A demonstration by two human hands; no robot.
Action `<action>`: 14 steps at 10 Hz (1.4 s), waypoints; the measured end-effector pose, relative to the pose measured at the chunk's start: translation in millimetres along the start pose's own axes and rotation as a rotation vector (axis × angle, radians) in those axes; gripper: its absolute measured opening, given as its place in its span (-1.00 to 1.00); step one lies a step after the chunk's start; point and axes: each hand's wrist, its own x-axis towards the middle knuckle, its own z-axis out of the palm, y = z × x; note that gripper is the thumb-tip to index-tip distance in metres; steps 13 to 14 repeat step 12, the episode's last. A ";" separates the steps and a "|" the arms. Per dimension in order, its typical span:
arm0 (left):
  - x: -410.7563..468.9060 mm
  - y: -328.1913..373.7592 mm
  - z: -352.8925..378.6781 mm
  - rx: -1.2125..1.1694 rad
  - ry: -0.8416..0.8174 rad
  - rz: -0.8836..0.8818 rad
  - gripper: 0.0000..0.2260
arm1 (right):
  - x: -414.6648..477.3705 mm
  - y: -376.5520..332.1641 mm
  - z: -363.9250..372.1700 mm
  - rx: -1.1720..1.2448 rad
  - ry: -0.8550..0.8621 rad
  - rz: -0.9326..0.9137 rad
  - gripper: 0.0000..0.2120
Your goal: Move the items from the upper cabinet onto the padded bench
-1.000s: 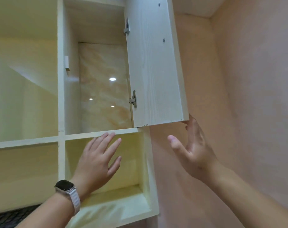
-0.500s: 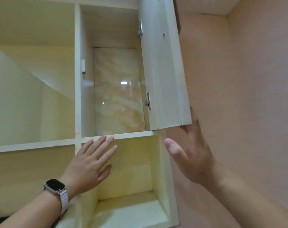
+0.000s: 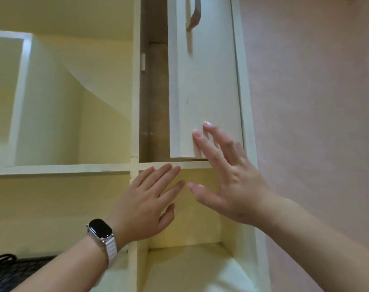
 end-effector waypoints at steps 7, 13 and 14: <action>-0.1 0.0 -0.9 -0.014 0.022 -0.010 -0.68 | 35.7 23.7 62.7 -0.371 -0.455 -0.052 -0.19; -19.9 4.3 -16.8 -0.096 -0.010 -0.056 -0.52 | 0.6 -7.0 26.2 -0.314 -0.470 0.120 -0.34; -19.9 4.3 -16.8 -0.096 -0.010 -0.056 -0.52 | 0.6 -7.0 26.2 -0.314 -0.470 0.120 -0.34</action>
